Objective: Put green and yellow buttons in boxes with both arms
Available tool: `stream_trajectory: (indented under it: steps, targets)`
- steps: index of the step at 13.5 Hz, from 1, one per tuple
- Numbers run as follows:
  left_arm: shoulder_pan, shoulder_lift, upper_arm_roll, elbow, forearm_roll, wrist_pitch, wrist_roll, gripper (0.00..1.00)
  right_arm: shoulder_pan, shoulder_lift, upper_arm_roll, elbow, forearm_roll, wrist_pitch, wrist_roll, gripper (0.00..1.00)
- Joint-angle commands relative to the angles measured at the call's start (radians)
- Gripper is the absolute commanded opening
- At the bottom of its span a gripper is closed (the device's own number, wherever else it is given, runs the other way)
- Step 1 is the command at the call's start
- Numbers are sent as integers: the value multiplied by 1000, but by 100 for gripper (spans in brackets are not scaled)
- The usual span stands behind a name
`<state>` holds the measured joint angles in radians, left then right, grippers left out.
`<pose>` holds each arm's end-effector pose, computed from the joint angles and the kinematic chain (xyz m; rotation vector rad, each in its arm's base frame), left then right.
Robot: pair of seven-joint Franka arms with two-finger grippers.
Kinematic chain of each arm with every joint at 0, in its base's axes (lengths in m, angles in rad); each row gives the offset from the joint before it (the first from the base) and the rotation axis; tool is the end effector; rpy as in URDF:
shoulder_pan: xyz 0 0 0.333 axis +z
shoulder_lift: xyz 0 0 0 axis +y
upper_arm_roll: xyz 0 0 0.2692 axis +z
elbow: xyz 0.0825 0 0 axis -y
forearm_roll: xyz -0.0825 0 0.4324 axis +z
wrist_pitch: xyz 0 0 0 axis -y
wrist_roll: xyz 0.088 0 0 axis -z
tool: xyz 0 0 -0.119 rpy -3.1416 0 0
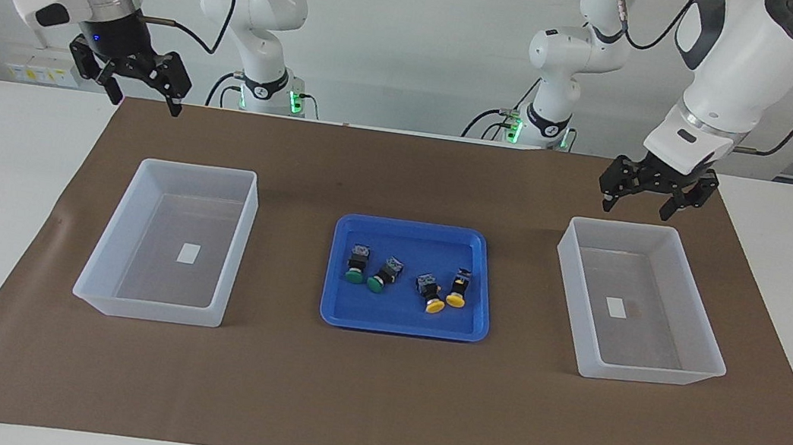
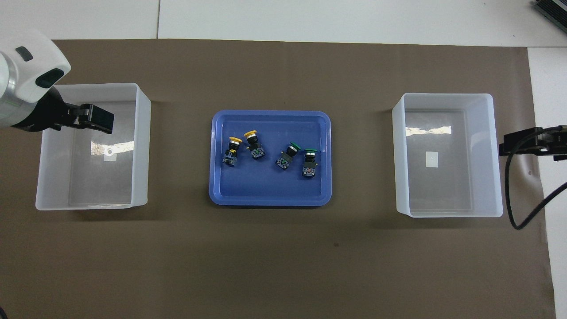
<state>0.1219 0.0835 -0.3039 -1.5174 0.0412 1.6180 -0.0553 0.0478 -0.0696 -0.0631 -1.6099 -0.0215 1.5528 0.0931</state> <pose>0.6201 -0.1032 0.5487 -3.1215 0.1984 -0.0355 0.5827 -0.0125 0.5850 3.1203 -0.1699 0.0203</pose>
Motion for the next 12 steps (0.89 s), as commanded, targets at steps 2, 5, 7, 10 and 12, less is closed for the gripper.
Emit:
stream_trajectory:
  steps: [2,5,7,10,12]
  targets:
    - [4,-34,5,-40,-9,8,-3,100,-11,-16,17,-24,-5,16,23,100]
    - [4,-34,5,-40,-9,8,-3,100,-12,-19,17,-24,3,9,25,100]
    - [4,-34,5,-40,-9,10,-3,100,-14,-29,17,-24,3,1,25,100]
    - [4,-34,5,-40,-9,10,-3,100,-2,-53,29,-90,8,65,26,100]
    - [4,-34,5,-40,-9,8,-3,100,55,-38,35,-128,8,137,66,100]
